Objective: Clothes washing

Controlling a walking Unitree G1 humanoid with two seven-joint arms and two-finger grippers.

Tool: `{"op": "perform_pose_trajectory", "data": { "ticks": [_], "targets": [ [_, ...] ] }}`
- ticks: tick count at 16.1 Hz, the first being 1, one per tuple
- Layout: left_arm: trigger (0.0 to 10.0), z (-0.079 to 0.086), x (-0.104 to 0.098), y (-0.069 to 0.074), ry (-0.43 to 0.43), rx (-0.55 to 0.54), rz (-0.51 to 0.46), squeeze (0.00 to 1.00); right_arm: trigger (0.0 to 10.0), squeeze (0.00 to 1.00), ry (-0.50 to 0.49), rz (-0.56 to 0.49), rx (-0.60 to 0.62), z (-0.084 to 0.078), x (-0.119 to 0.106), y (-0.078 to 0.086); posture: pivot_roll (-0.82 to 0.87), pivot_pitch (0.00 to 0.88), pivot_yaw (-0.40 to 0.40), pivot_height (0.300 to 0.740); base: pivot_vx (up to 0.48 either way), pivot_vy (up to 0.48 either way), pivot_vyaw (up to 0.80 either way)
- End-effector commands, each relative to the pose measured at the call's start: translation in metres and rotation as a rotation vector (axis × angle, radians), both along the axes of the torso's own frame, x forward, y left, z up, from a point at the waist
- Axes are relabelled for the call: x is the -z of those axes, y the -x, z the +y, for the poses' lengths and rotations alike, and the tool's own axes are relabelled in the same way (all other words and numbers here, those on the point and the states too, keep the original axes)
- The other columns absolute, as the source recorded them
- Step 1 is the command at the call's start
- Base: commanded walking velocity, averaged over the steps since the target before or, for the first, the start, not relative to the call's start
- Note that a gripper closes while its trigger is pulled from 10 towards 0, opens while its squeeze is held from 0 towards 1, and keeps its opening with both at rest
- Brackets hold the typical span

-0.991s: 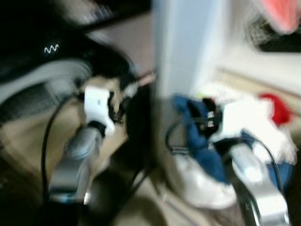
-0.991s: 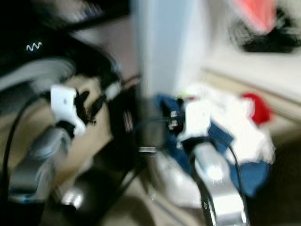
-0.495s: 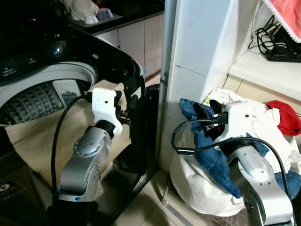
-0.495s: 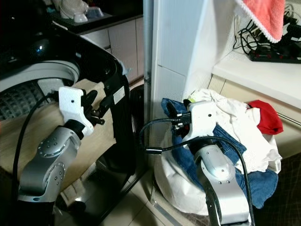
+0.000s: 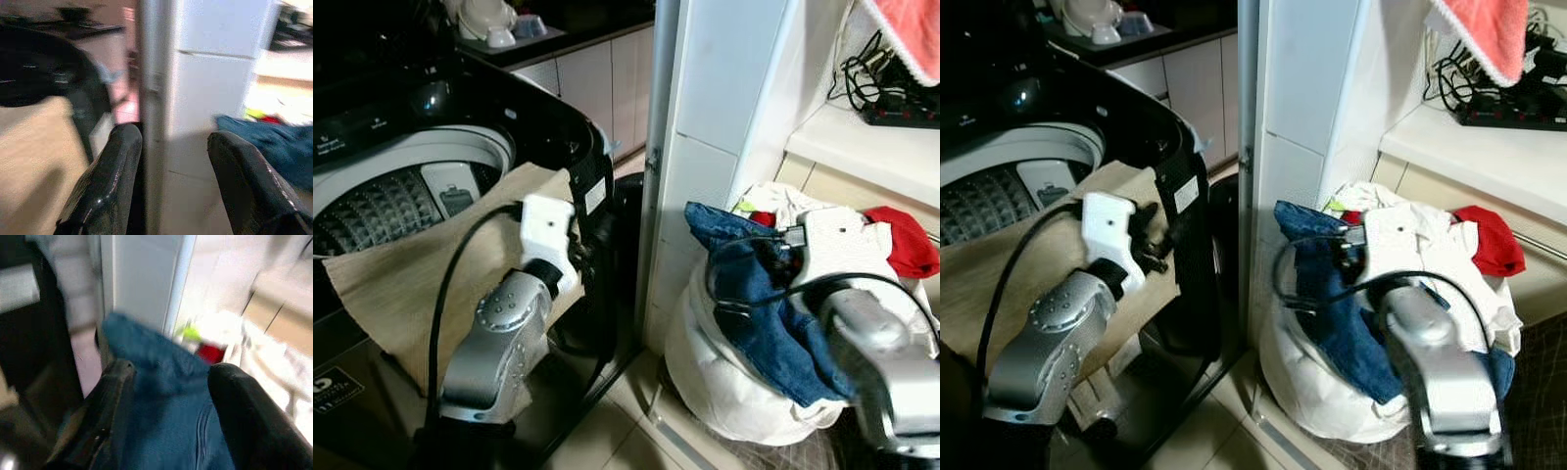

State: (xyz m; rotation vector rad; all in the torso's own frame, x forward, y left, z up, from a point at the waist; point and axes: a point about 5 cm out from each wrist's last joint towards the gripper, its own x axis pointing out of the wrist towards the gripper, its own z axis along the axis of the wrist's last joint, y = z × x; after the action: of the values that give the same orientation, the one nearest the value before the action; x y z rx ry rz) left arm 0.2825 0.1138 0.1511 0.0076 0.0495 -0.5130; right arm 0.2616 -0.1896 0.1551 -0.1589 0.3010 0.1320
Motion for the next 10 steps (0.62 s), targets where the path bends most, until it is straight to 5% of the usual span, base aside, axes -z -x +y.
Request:
{"op": "perform_pose_trajectory", "data": {
  "ticks": [1,3,9,10],
  "targets": [
    [10.0,-0.008,0.000,0.005,-0.003,0.111,0.011,0.00,10.0,1.00,-0.010,0.053,-0.036,0.003,0.001,0.001,-0.09,0.000,0.017,0.740,0.000,0.000,0.00],
    [10.0,-0.008,-0.006,0.019,-0.038,0.361,0.007,0.00,10.0,1.00,0.068,0.181,-0.278,0.015,0.004,0.016,-0.09,0.000,0.017,0.740,0.000,0.000,0.00],
    [10.0,-0.009,-0.002,0.027,-0.090,0.516,0.046,0.00,10.0,1.00,0.281,0.411,-0.412,0.016,0.027,0.031,-0.10,0.000,0.022,0.740,0.000,0.000,0.00],
    [10.0,-0.011,-0.002,0.027,-0.097,0.529,0.047,0.00,10.0,0.49,0.340,0.433,-0.402,0.012,0.033,0.030,-0.10,0.000,0.020,0.740,0.000,0.000,0.00]
  ]
}}
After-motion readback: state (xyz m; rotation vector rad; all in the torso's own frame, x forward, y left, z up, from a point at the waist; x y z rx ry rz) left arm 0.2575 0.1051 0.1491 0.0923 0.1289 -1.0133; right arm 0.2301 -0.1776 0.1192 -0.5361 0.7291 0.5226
